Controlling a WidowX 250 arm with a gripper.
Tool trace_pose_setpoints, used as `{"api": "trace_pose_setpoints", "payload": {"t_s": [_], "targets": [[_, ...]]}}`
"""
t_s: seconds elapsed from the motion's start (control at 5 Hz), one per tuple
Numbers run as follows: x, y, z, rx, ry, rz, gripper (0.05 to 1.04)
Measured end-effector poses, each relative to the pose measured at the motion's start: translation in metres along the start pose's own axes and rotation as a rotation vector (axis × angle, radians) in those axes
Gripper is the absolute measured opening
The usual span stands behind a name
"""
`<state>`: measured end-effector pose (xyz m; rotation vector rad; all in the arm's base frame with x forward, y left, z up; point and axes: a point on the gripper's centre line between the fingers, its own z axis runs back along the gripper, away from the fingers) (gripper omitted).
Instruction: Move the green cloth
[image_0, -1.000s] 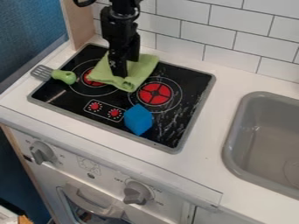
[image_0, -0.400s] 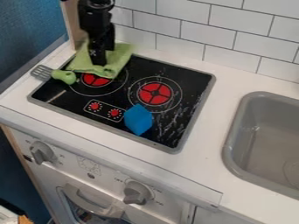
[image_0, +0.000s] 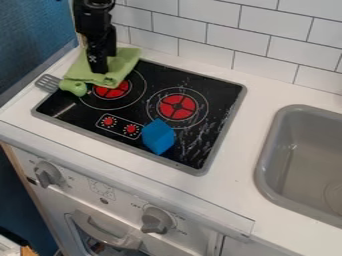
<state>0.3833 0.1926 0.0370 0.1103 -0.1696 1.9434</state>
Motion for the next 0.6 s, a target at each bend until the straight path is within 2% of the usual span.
{"api": "trace_pose_setpoints", "payload": {"t_s": [0.2,0.4,0.6], "targets": [[-0.003,0.002,0.010,-0.025,0.026,-0.004,1.000],[-0.003,0.000,0.030,-0.074,0.048,-0.001,1.000],[0.000,0.001,0.056,-0.136,0.046,-0.001,1.000]]}}
